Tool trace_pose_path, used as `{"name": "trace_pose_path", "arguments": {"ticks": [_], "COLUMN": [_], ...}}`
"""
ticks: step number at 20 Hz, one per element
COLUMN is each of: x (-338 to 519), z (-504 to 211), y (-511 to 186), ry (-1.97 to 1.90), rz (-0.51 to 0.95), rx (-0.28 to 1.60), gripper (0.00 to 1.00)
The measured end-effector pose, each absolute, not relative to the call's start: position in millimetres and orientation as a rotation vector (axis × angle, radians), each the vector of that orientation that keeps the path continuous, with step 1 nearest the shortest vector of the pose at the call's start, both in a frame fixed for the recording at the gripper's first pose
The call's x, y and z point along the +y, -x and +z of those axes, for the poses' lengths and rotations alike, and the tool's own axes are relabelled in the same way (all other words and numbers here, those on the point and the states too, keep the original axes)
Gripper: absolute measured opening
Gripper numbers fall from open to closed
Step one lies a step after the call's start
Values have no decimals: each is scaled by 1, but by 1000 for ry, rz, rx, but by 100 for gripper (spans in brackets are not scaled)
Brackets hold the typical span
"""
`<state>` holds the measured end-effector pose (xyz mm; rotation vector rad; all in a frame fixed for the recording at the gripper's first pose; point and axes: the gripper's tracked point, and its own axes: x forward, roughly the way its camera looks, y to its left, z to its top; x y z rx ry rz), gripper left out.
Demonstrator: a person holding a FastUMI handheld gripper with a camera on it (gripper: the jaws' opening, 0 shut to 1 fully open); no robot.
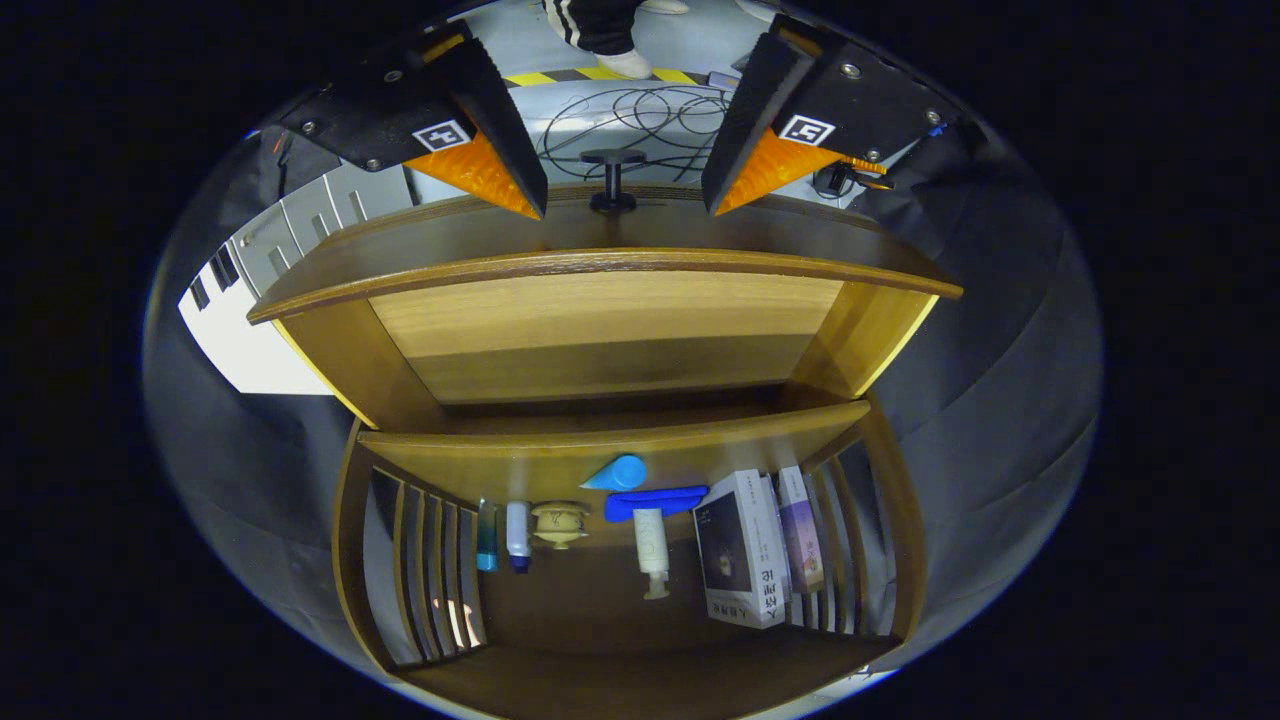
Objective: Pull open the drawer, take out the items inside it, and place them on the countertop above the cabinet.
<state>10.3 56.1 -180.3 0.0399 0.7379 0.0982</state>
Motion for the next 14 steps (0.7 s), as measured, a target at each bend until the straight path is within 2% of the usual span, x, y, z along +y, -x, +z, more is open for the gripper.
{"name": "trace_pose_path", "arguments": {"ticks": [5,14], "x": [49,45], "z": [-188,-180], "y": [-17,-35], "ry": [-68,-7], "rz": [67,95], "rx": [767,777], "gripper": [95,95]}}
